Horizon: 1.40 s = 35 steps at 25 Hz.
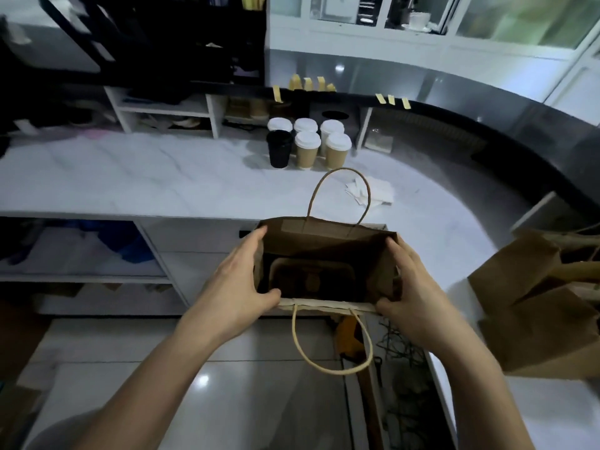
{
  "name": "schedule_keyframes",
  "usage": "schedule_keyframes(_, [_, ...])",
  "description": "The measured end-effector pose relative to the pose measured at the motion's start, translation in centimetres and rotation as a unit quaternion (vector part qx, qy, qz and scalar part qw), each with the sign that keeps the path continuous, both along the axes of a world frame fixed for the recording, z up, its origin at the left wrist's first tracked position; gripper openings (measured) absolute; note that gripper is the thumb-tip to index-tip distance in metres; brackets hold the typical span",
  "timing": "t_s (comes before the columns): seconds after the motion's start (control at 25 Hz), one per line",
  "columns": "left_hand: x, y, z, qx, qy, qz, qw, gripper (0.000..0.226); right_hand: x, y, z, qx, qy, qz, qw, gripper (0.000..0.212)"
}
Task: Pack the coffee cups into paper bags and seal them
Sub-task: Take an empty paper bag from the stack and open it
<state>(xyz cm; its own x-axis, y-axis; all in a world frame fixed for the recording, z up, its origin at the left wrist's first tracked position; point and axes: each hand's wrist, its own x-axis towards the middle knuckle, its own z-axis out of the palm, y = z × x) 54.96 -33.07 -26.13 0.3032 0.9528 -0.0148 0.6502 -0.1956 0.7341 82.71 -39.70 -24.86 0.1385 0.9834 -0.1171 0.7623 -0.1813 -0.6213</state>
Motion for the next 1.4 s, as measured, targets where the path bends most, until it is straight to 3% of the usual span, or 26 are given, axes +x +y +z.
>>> schedule_keyframes(0.48, [-7.0, 4.6, -0.8, -0.02, -0.051, 0.086, 0.995, 0.1, -6.6, 9.8, 0.6, -0.041, 0.009, 0.065, 0.997, 0.101])
schedule_keyframes(1.04, [-6.4, 18.1, -1.1, -0.035, -0.034, 0.169, 0.984, 0.097, -5.7, 28.0, -1.0, -0.03, 0.047, 0.15, 0.987, 0.098])
schedule_keyframes(1.4, [-6.8, 23.5, -1.3, -0.021, -0.042, 0.198, 0.979, 0.095, -6.5, 35.7, -2.0, -0.036, 0.05, 0.181, 0.982, 0.097])
